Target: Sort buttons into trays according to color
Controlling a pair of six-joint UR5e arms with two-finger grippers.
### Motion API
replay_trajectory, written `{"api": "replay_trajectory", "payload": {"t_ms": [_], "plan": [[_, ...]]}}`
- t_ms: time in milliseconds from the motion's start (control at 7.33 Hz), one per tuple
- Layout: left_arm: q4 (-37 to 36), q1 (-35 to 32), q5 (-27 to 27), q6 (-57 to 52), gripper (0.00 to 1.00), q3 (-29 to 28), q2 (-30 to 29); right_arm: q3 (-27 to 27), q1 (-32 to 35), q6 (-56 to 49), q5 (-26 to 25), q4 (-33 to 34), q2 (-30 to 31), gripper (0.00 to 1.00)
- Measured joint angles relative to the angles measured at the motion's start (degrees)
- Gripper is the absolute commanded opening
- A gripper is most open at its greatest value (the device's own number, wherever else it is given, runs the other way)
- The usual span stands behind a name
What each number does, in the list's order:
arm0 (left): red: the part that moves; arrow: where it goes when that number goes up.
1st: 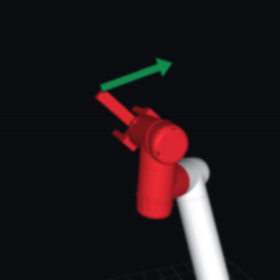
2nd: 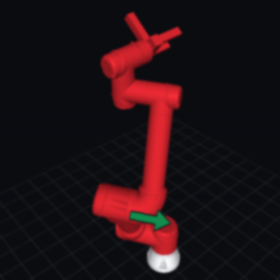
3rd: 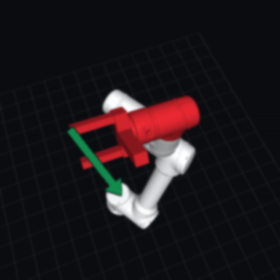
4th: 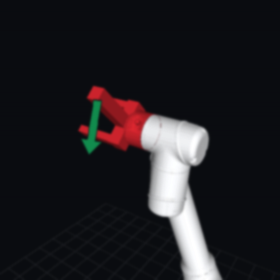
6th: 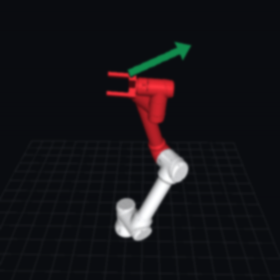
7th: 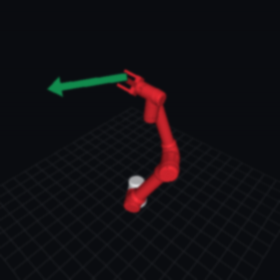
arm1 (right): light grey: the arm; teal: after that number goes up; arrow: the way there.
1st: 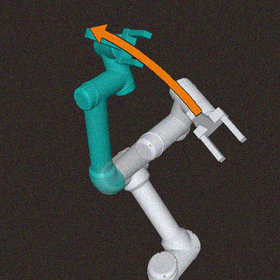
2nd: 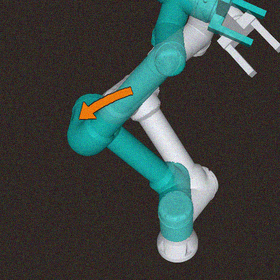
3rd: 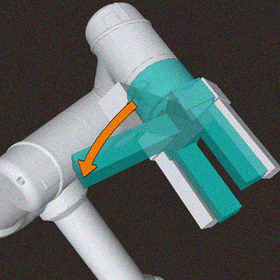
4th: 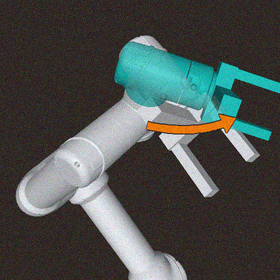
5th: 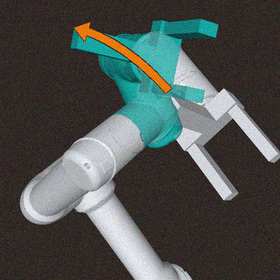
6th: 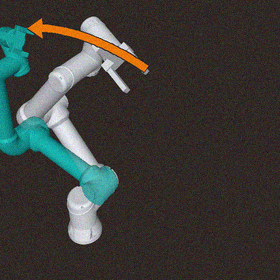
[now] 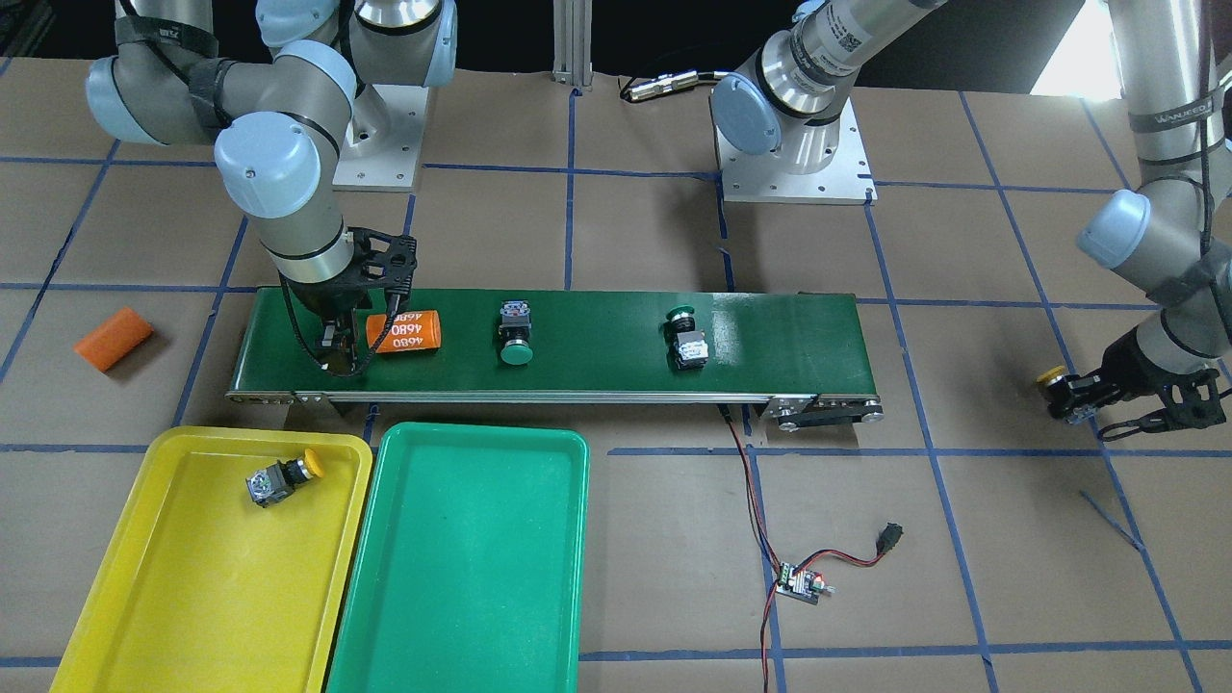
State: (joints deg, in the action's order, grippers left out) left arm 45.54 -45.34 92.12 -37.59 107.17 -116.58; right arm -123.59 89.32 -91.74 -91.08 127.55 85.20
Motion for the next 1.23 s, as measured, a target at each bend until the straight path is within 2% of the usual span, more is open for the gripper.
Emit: {"api": "replay_trajectory", "payload": {"t_ms": [273,546,955,1228], "plan": [[1.21,-0.92,0.2,0.26,0.08,-0.4,1.77,-0.36,0.12,-0.05,-0.05,0.08,0.16,1.0],[5.07,-6.08,0.46,1.4,0.08,-0.52,7.2,-0.41,0.16,-0.04,-0.04,0.17,0.15,1.0],[17.65,-20.85,-1.81,8.92,0.08,-0.02,17.29,-0.38,0.15,-0.1,0.02,0.24,0.02,1.0],[21.37,-32.46,-5.16,21.38,0.08,1.26,20.7,-0.19,0.08,-0.1,0.08,0.24,-0.09,1.0]]}}
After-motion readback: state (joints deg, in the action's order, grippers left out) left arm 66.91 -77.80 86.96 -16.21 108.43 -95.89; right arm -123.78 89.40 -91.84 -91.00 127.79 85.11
